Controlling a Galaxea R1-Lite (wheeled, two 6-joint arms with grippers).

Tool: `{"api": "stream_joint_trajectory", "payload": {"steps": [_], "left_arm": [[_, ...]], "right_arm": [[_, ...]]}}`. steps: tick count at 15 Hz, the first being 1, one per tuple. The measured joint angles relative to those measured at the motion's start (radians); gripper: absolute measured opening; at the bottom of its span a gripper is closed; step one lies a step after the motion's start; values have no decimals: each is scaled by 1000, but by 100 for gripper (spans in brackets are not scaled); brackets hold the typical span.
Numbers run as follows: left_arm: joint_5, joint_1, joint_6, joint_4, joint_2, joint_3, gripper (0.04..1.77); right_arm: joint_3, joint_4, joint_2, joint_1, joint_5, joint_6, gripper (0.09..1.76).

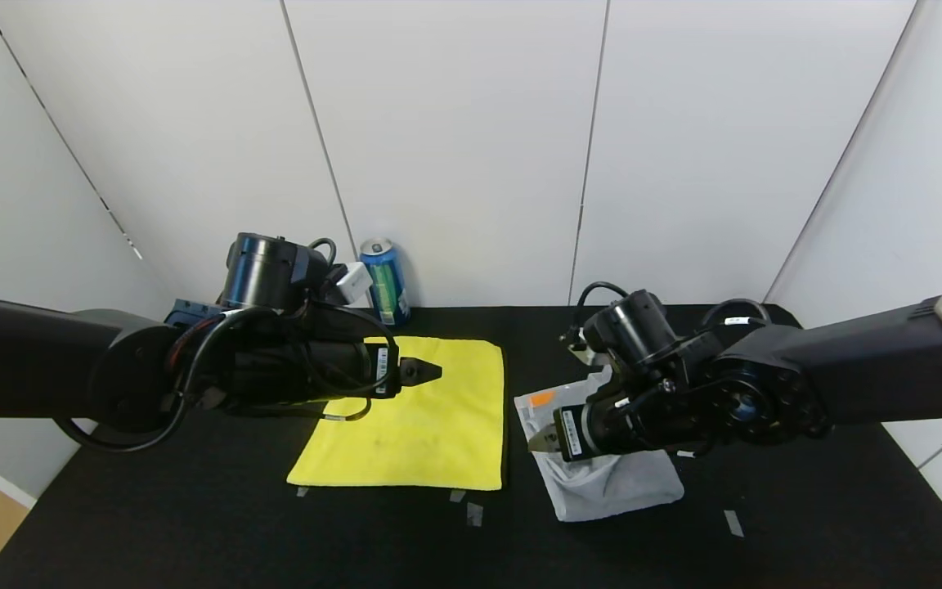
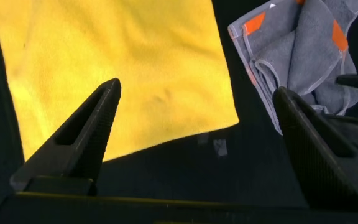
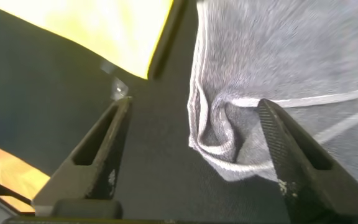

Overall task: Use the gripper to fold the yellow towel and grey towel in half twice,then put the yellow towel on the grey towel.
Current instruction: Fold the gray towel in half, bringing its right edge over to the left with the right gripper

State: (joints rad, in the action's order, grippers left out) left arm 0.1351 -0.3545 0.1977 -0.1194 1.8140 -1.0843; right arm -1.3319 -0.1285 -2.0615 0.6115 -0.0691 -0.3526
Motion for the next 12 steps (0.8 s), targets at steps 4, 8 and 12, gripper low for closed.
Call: {"api": "stream_joint_trajectory", "payload": {"steps": [4,8,12], "left_arm": [[0,0,0,0,0,0,172],[0,-2,0,0,0,1,172],[0,-3,0,-1,2,1,172]], "right_arm": [[2,-1,63,-63,-1,3,156],[19,-4,86,-191,-6,23,162],[42,0,58,-264,-4,31,166]]}}
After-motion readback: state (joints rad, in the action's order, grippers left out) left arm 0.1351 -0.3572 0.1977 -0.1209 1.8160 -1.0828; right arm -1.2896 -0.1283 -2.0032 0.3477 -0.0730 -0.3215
